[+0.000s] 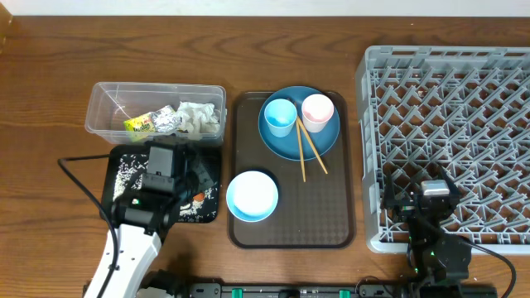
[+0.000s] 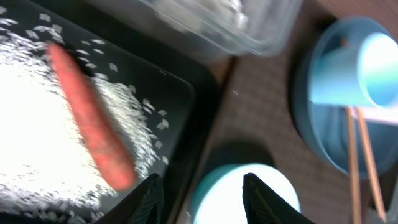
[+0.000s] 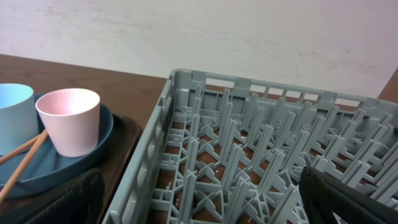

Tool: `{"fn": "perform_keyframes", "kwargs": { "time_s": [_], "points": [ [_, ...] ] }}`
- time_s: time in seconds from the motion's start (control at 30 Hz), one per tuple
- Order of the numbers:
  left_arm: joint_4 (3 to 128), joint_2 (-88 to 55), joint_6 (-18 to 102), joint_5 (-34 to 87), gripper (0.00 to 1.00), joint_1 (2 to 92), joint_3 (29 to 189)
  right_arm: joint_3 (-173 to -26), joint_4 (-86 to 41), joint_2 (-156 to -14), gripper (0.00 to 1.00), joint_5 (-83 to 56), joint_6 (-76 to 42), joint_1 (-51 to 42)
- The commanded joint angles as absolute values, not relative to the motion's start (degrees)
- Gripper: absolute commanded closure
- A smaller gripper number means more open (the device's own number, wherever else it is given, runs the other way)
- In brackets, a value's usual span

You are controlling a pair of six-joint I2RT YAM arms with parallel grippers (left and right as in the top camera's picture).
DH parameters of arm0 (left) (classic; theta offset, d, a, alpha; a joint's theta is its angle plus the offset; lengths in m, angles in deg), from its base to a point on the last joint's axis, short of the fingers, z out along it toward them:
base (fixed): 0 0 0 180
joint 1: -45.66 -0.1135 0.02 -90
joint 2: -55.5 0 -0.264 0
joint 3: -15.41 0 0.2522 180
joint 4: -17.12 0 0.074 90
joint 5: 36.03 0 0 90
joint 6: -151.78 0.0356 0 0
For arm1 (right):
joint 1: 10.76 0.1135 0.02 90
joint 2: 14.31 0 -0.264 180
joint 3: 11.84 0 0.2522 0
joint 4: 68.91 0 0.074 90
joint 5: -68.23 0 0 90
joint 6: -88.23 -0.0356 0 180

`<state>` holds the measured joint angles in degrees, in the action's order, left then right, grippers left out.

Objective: Sort waste into correct bins and load items into the dishwasher rack

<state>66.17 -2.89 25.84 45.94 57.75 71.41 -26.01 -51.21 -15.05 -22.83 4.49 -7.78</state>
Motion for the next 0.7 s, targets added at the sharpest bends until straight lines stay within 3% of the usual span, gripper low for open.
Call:
{"fn": "perform_keyframes", "kwargs": {
  "time_s": [0.0,0.27,0.67],
  "points": [
    [69.4,-5.36,29.29,38.88,0.56,57.62,78.5,-25.9,-51.08,-14.98,0.01,-23.22,4.08,-7.69],
    [78.84,-15.54,31.35,37.77,0.56,62.61,94.58,-25.9,-51.08,-14.98,0.01,-23.22,4.08,-7.69],
    [69.66,-28.61,27.92,41.77,0.55,76.14,97.01,-25.9,-51.05,-14.98,0.01,-23.22,4.08,-7.69]
  ]
}}
